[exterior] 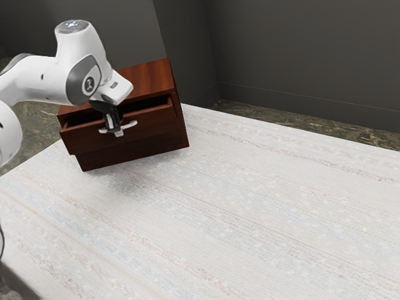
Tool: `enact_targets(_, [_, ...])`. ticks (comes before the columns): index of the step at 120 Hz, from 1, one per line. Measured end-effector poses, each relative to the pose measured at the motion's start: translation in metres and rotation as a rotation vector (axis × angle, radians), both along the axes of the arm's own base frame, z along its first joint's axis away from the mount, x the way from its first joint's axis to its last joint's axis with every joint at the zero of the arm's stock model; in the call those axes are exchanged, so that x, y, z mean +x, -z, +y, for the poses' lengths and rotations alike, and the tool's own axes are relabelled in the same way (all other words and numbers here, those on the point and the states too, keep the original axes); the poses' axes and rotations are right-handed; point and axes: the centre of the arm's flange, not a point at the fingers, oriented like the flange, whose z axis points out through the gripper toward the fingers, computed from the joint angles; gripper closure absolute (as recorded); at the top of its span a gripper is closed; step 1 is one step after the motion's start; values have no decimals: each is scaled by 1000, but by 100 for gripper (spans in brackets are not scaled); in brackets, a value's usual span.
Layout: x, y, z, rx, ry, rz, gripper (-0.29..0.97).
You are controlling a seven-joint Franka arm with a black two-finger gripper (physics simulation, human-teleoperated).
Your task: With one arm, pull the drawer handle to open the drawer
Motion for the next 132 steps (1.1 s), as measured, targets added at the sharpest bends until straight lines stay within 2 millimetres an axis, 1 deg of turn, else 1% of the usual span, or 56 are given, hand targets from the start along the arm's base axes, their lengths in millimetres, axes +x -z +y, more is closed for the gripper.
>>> enact_targets(23, [-7,-2,-6,-10,1,7,78])
enact_targets(33, [-11,0,-9,-17,1,16,79])
enact_targets(39, [-14,-1,-12,-22,2,19,76])
enact_targets(46, [-17,-1,-16,-27,3,24,78])
enact_targets(53, [-20,-2,-19,-32,3,25,77])
enact_targets(80, [-28,-4,-29,-44,4,33,79])
enact_targets(96, [-30,-4,-34,-48,5,35,79])
enact_targets(132, [-44,-6,-49,-62,5,43,79])
